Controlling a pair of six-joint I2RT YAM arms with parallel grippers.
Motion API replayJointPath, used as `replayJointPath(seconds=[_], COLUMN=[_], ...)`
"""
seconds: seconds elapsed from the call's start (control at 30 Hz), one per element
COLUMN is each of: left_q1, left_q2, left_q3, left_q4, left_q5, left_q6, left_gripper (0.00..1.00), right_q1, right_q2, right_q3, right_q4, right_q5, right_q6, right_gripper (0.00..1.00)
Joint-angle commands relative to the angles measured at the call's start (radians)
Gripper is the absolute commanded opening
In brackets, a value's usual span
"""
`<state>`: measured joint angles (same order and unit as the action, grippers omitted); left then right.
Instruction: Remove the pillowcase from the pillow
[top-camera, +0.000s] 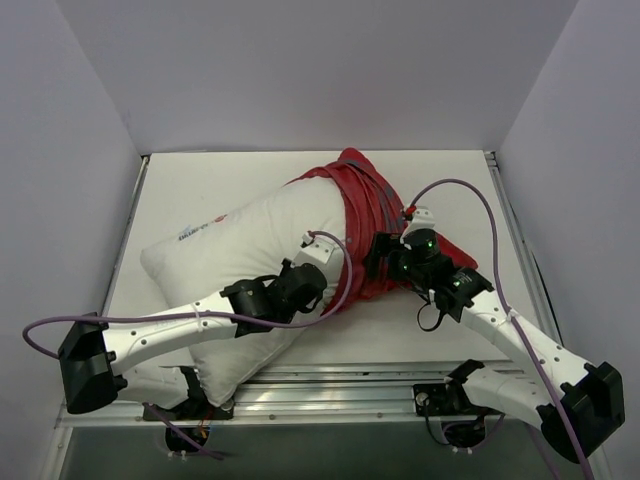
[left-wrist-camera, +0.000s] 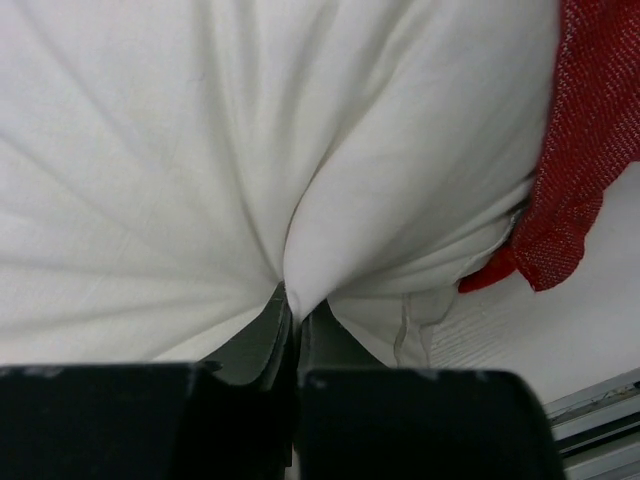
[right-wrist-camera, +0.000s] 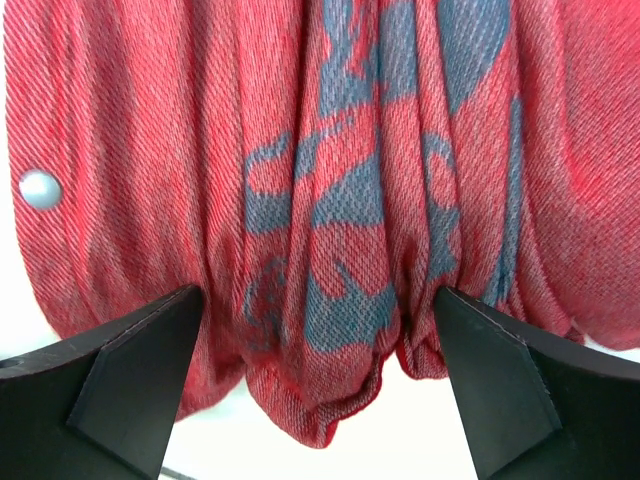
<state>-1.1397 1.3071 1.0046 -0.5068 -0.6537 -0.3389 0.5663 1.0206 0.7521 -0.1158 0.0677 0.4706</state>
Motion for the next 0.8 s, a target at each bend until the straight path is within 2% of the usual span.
replayJointPath(seconds=[0.0,0.13,0.23,0.3,0.33,0.4,0.43,0.5,0.7,0.77], left_q1=[0.050,0.080,0.113,0.147,0.162,0.219,0.242,0.291,0.497,0.562], left_q2=[-0.032,-0.057,-0.078,-0.088,-0.094,-0.098,-0.100,-0.098,-0.107,-0.118], left_q3=[-0.017,-0.005,0.006,0.018,0.023,0.040,0.046,0.060,0.129,0.153], left_q4=[0.019,0.010,-0.001,-0.016,-0.022,-0.044,-0.052,-0.085,-0.168,-0.177], left_q5=[0.017,0.016,0.016,0.014,0.011,0.011,0.012,0.011,0.014,0.025], left_q6=[-0.014,0.001,0.012,0.018,0.020,0.021,0.026,0.028,0.026,0.034], left_gripper=[0.02,0.02,0.02,0.02,0.02,0.02,0.02,0.02,0.02,0.02], right_q1=[0.006,0.006,0.004,0.001,-0.002,-0.031,-0.049,-0.135,-0.431,-0.486], right_q2=[-0.020,-0.002,0.010,0.016,0.021,0.029,0.036,0.035,-0.005,-0.017], right_q3=[-0.029,-0.062,-0.079,-0.088,-0.088,-0.077,-0.073,-0.047,0.058,0.076], right_q4=[0.022,0.042,0.064,0.064,0.056,0.038,0.028,-0.001,-0.036,-0.027], right_q5=[-0.034,-0.057,-0.085,-0.071,-0.022,-0.003,0.004,0.004,-0.041,-0.057], right_q6=[0.028,0.043,0.053,0.048,0.048,0.045,0.046,0.045,0.065,0.123], right_gripper=[0.96,0.96,0.91,0.79,0.64,0.42,0.18,0.01,0.00,0.00])
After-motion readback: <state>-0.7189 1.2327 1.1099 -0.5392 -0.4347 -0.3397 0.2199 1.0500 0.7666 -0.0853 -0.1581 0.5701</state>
